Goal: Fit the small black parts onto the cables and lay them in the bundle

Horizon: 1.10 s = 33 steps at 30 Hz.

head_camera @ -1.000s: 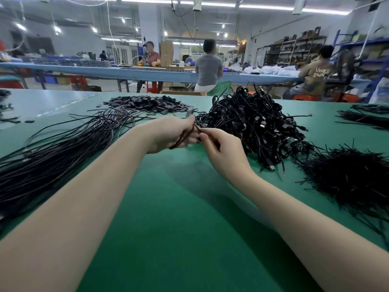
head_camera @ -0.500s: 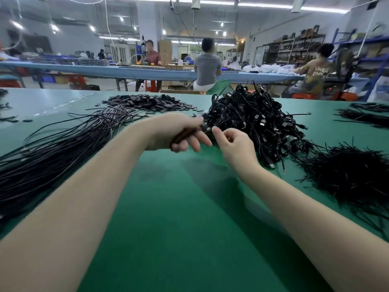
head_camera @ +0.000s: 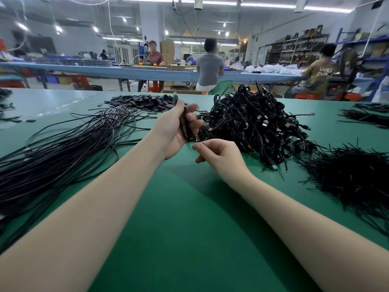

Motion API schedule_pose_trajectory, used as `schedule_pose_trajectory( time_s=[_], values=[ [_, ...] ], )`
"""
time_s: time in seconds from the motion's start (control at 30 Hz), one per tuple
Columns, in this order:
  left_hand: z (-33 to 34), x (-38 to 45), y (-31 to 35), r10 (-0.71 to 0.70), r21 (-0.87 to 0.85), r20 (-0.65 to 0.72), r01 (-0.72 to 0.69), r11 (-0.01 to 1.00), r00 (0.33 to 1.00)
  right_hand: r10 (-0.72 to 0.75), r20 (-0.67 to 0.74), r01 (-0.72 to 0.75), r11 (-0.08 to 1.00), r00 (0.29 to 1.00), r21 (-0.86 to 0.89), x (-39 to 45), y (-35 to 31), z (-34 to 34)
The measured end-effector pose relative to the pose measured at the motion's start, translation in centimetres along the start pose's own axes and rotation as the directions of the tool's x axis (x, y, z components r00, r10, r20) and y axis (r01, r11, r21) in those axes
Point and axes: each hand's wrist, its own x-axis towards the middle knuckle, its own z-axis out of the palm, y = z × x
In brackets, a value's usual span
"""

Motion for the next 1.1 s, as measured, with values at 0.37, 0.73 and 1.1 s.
schedule_pose_trajectory(
  time_s=[0.37, 0.73, 1.1],
  values=[
    [-0.3, -0.3, -2.7, -0.272, 0.063, 0.157, 0.265, 0.962, 0.949, 0.226, 0.027, -0.226, 0.946, 0.974, 0.232, 0.5, 1.0, -0.8],
    [-1.0, -0.2, -3.4, -0.206, 0.042, 0.106, 0.203, 0.978, 0.973, 0.145, 0.102, -0.162, 0.969, 0.984, 0.187, 0.3, 0.5, -0.9],
    [-0.1, 0.1, -4.8, -0.133, 0.234, 0.006, 0.128, 0.964, 0.991, -0.019, -0.010, 0.005, 0.651, 1.000, -0.759, -0.2, 0.7, 0.9]
  ],
)
